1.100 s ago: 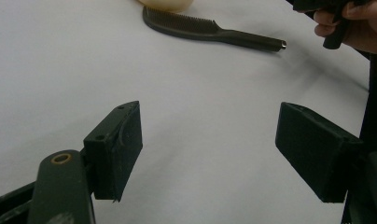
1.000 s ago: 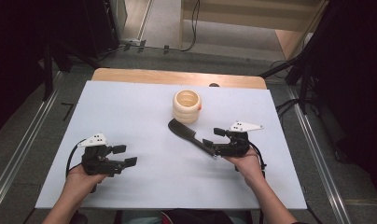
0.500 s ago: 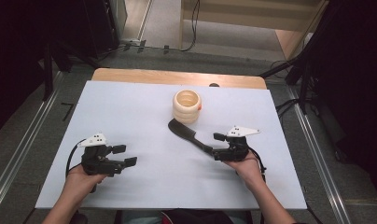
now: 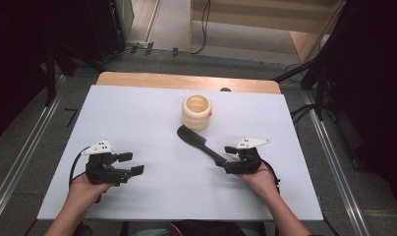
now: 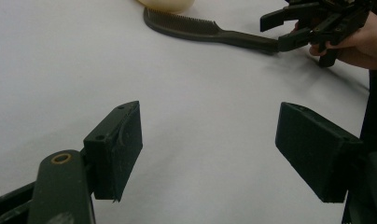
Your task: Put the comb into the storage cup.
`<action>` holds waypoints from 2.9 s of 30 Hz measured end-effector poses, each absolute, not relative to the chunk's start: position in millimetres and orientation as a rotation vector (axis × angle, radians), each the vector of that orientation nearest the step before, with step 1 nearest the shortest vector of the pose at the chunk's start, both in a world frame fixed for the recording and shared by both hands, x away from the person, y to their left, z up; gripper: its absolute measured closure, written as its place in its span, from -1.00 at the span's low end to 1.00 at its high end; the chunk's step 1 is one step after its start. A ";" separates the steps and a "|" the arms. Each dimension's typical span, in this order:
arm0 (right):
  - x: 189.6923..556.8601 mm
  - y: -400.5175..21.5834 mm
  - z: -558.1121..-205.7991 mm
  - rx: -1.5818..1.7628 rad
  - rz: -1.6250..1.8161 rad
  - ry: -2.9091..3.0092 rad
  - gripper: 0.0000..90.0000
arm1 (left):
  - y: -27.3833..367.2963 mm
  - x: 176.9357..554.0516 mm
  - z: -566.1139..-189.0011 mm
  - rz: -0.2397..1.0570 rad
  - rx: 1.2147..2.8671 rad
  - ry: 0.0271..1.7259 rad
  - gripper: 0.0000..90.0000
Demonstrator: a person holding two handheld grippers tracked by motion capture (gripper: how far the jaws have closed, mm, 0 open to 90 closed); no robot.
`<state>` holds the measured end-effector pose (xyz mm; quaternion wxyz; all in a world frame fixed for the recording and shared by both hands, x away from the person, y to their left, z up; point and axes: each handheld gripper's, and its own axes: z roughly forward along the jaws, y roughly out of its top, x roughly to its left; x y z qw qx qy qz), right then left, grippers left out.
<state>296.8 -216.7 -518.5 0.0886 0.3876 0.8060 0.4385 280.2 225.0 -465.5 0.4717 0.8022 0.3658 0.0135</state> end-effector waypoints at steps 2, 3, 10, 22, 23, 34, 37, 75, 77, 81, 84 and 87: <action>296.9 -216.3 -519.0 1.148 1.300 2.403 -0.35 | 225.0 280.2 -465.6 0.032 1.965 0.895 -0.48; 296.9 -215.7 -519.3 1.147 1.290 2.408 -0.34 | 224.9 280.2 -465.6 0.032 1.965 0.896 -0.48; 297.8 -212.4 -521.6 1.135 1.226 2.434 -0.19 | 224.8 280.3 -465.7 0.032 1.966 0.896 -0.48; 295.5 -204.7 -522.0 1.100 1.110 2.430 0.12 | 224.5 280.4 -465.8 0.035 1.969 0.897 -0.48; 295.0 -203.9 -522.1 1.088 1.099 2.424 0.15 | 224.5 280.4 -465.8 0.034 1.969 0.897 -0.48; 292.1 -201.0 -521.8 1.052 1.083 2.436 0.49 | 224.2 280.4 -466.0 0.034 1.970 0.896 -0.48; 292.4 -201.2 -521.9 1.052 1.087 2.440 0.52 | 224.2 280.5 -466.0 0.034 1.971 0.896 -0.48; 292.9 -201.1 -504.8 1.032 1.277 2.448 0.56 | 224.7 280.8 -465.8 0.030 1.965 0.901 -0.48; 291.9 -199.8 -502.4 1.032 1.295 2.439 0.56 | 224.6 280.8 -465.8 0.029 1.963 0.904 -0.48; 290.2 -196.5 -497.6 1.022 1.327 2.427 0.56 | 224.0 281.1 -465.9 0.024 1.963 0.913 -0.48; 288.8 -192.7 -492.8 1.020 1.358 2.412 0.56 | 223.7 281.8 -465.7 0.018 1.958 0.922 -0.48; 287.2 -188.7 -488.1 1.011 1.379 2.397 0.56 | 223.3 282.4 -465.1 0.010 1.955 0.928 -0.48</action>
